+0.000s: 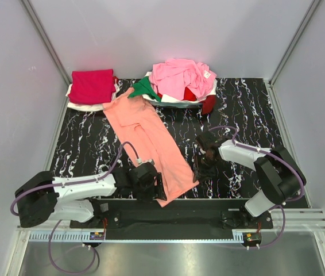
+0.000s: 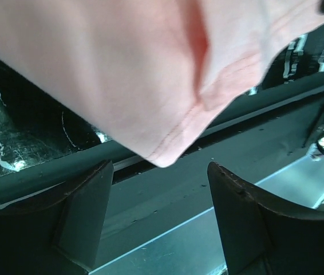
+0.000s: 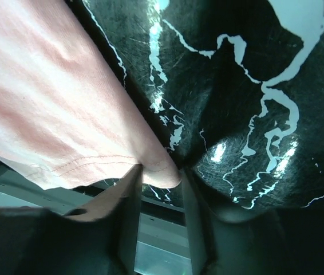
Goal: Fold and stack the t-shirts
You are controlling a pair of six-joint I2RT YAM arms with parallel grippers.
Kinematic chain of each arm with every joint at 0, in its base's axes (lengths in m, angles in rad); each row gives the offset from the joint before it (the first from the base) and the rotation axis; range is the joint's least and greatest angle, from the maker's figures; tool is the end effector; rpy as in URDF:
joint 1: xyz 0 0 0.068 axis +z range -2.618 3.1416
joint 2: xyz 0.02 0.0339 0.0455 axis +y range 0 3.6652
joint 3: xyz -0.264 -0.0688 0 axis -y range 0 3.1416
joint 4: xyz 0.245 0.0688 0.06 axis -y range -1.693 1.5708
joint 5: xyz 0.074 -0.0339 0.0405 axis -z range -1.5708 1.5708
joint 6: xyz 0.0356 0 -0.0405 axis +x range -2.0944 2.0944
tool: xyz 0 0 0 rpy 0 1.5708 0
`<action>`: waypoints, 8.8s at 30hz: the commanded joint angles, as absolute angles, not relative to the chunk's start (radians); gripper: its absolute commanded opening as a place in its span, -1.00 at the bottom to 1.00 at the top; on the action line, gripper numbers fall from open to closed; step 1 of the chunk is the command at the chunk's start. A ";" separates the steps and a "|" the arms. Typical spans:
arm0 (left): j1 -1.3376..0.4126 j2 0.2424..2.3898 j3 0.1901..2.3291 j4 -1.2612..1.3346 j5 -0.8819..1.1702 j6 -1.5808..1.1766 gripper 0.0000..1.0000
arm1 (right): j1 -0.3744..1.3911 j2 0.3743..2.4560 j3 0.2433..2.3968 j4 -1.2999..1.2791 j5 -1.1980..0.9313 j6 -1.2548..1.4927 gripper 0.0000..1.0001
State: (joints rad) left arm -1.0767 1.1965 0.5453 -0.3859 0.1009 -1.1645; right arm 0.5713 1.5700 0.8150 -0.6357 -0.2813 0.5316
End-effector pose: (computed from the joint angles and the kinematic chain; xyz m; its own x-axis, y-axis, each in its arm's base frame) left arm 0.0966 -0.1869 0.1642 -0.9883 -0.0924 -0.1214 -0.0193 0.8649 -0.5016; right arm 0.2123 0.1482 0.1468 -0.9979 -0.0625 -0.0160 -0.0643 0.9431 0.3262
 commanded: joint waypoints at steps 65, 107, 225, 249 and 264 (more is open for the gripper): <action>-0.906 0.888 0.792 -0.816 -0.048 -1.165 -0.92 | 0.649 1.521 1.363 -0.893 -0.152 0.638 -1.00; -0.239 1.428 0.913 -0.571 0.187 -0.670 -1.00 | 0.558 2.307 2.146 -0.988 -0.232 0.491 -1.00; -0.465 1.042 0.396 -0.396 0.124 -0.937 0.25 | 0.492 2.008 1.371 -0.772 -0.517 0.364 0.10; -0.477 1.078 0.399 -0.370 0.106 -0.937 0.09 | 0.540 2.066 1.405 -0.701 -0.511 0.434 -0.28; -0.489 1.146 0.452 -0.357 0.028 -0.888 -1.00 | 0.538 2.017 1.374 -0.677 -0.492 0.429 -1.00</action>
